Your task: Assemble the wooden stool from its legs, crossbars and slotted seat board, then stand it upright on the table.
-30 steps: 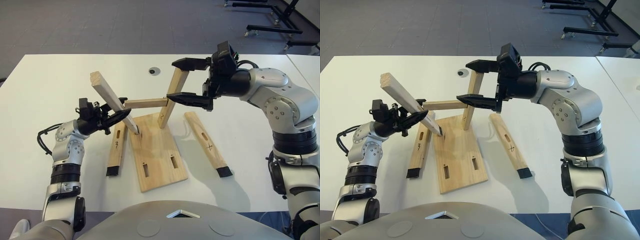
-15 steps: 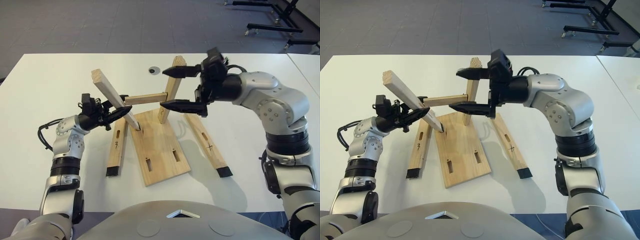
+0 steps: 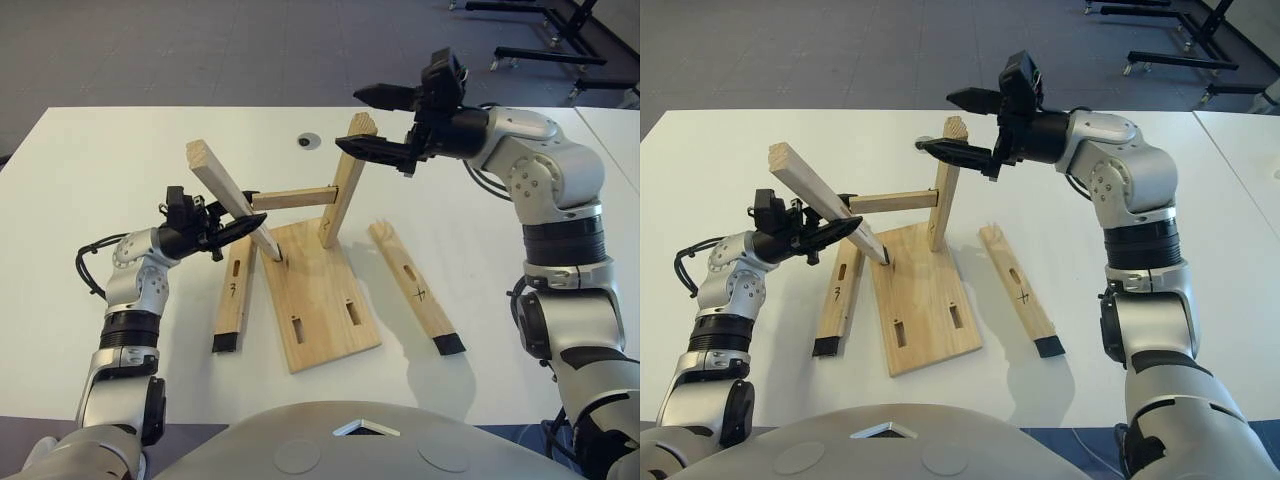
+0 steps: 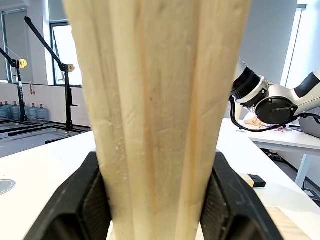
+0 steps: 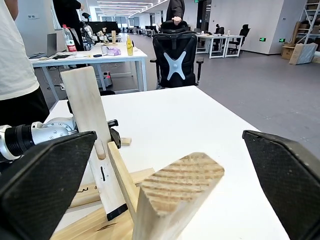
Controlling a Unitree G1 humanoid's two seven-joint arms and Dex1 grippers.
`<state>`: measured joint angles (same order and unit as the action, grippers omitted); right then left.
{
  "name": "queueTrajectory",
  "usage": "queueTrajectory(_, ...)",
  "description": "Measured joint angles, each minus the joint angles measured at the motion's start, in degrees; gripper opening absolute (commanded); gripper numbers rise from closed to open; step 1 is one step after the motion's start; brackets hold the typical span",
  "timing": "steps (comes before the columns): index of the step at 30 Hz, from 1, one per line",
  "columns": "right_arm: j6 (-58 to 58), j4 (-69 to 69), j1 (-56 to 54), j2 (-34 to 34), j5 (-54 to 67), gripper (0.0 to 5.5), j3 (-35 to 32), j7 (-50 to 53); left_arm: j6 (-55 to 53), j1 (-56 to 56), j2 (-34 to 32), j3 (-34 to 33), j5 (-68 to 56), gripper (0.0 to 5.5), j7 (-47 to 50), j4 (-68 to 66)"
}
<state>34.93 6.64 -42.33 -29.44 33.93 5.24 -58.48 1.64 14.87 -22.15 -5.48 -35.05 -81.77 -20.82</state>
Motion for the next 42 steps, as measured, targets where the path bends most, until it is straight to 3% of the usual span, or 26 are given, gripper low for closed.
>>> queueTrajectory(14,-1.39,1.12,0.41,-5.53,-5.79,5.37,7.78,-16.97,0.43,0.57,-0.16,1.24,0.00,2.03,-1.26,-0.32)
queueTrajectory(27,-0.99,-2.32,1.53,-10.35,-7.10,5.37,10.69,-26.31,-0.33,1.09,-0.69,3.00,-0.28,2.03,-4.03,0.24)
queueTrajectory(37,1.36,5.65,-10.24,-8.48,2.14,5.37,-3.36,-26.89,-0.40,0.97,-0.68,3.32,-0.31,2.03,-3.85,0.19)
queueTrajectory(42,-4.92,10.36,-18.96,-1.79,-2.08,5.37,-3.05,-19.36,-0.25,1.24,-0.69,3.38,-0.36,2.03,-4.10,-0.21)
